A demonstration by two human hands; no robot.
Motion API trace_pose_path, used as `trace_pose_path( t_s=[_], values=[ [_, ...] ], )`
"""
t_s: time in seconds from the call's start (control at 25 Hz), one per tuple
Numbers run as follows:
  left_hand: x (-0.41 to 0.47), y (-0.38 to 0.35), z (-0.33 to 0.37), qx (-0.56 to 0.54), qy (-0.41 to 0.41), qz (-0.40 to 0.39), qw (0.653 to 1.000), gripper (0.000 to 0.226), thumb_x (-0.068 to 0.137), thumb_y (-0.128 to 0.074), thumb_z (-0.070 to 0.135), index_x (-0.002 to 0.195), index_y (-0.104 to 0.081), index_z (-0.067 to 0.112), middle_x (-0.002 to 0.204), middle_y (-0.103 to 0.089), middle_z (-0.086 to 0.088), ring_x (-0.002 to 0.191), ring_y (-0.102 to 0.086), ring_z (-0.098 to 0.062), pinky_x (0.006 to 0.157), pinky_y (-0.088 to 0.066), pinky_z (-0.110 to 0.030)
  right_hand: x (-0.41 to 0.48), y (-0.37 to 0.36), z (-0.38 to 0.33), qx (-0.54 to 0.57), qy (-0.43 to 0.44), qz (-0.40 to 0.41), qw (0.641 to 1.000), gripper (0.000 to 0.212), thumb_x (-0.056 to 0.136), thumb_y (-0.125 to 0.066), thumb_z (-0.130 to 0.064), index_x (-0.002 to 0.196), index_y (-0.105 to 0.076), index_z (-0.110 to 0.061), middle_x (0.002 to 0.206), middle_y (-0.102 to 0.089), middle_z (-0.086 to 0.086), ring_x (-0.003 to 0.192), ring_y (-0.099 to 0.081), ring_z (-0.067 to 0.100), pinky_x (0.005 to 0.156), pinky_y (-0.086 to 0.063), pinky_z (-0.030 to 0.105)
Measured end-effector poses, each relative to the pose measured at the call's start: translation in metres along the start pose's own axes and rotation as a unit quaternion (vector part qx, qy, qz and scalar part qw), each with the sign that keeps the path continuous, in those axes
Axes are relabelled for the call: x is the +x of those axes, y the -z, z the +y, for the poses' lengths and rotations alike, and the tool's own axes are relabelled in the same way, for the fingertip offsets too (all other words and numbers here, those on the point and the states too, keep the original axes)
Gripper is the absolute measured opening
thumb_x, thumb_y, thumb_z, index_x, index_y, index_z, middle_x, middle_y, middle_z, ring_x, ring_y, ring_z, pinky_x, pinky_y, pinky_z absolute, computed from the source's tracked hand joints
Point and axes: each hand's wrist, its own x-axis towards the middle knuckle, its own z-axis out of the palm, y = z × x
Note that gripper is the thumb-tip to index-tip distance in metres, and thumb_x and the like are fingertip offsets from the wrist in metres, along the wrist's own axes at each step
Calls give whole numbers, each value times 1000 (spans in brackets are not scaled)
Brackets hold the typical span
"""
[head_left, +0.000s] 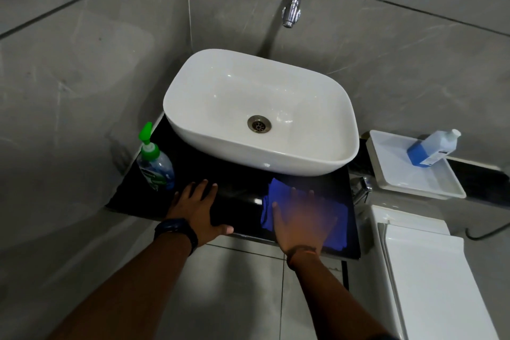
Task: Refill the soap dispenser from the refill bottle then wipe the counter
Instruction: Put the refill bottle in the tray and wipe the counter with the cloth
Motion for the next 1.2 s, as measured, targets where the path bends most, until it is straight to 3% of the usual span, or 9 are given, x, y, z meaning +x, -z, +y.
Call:
trace_pose_path(
  t_s=[0.12,0.32,0.52,0.76,0.96,1.04,1.2],
  values=[
    [0,4,3,0,5,-3,1000,111,55,-51,83,145,-15,29,155,-10,0,138,-10,-28,112,-13,-50,2,-6,-34,18,-39,1,999,73,81,-10,-74,146,-10,-40,159,-4,3,144,9,28,109,7,64],
    [-1,9,7,8,12,-7,1000,113,54,-55,80,145,-13,27,153,-13,-3,137,-12,-30,111,-17,-50,-3,-15,-77,13,114,-13,993,73,80,-12,-76,145,-12,-42,159,-4,2,144,10,27,107,18,59],
    [-2,10,8,14,12,-11,1000,110,58,-55,78,145,-12,27,154,-9,-2,137,-9,-30,111,-15,-50,3,-8,-31,-7,184,-2,983,74,78,-13,-80,143,-14,-46,159,-11,-3,145,2,23,111,9,58],
    [-1,8,6,2,14,-24,1000,110,59,-53,80,145,-9,29,155,-4,-1,139,-5,-29,113,-10,-50,14,5,38,-19,55,-11,998,71,80,-13,-78,144,-11,-47,159,-6,-1,145,5,23,112,8,58],
    [-1,6,6,0,16,-20,1000,110,59,-53,80,145,-8,30,155,-3,0,140,-3,-27,112,-9,-52,8,-3,-2,3,-52,5,999,73,81,-9,-75,146,-10,-41,159,-6,3,144,6,29,110,3,64],
    [-2,5,6,-2,18,-19,1000,109,59,-53,79,145,-8,31,156,-2,0,140,-1,-26,111,-9,-53,7,-7,-28,7,-27,-4,1000,73,81,-11,-74,146,-10,-40,159,-5,4,144,7,30,110,5,64],
    [-2,2,7,-1,25,-31,999,108,61,-53,78,145,-4,31,156,3,0,141,3,-24,111,-7,-54,-2,-13,-55,0,123,-12,992,73,79,-10,-77,145,-13,-44,159,-6,0,145,7,26,109,13,59]
  ],
)
